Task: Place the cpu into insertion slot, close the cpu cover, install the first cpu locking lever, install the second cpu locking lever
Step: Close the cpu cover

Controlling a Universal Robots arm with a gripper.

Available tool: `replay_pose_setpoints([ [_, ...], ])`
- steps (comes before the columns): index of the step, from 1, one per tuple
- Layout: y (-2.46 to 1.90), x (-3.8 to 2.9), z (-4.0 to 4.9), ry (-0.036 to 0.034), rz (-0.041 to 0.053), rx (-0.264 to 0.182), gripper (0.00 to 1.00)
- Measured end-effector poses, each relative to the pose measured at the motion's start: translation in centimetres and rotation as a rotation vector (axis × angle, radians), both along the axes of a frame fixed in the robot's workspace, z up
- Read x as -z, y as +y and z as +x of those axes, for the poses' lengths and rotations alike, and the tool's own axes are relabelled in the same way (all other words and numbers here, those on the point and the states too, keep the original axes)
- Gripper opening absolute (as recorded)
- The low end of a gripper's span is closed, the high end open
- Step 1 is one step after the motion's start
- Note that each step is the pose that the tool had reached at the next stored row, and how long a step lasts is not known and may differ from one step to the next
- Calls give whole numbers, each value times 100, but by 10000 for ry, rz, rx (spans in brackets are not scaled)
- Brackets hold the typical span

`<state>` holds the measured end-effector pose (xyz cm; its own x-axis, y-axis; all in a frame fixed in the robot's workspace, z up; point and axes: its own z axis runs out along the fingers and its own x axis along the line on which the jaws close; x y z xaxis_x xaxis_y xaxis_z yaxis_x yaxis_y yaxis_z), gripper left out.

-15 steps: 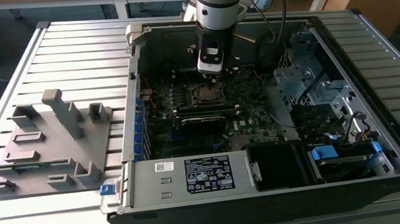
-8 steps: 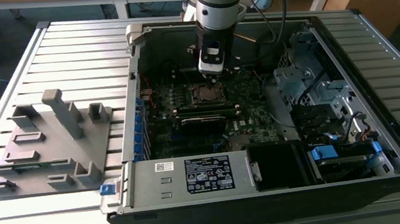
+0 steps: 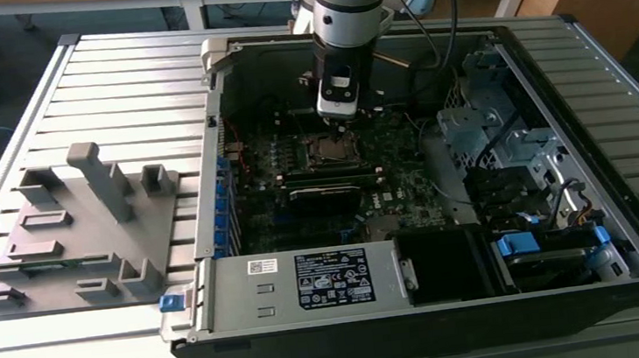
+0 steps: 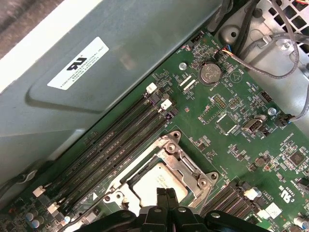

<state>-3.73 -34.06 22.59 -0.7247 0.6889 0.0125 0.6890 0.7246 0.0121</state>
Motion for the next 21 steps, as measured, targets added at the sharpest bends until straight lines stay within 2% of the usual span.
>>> replay_pose_setpoints([
  [5, 0, 0, 0, 0, 0, -138, 10],
  [21, 0, 0, 0, 0, 0, -196, 10],
])
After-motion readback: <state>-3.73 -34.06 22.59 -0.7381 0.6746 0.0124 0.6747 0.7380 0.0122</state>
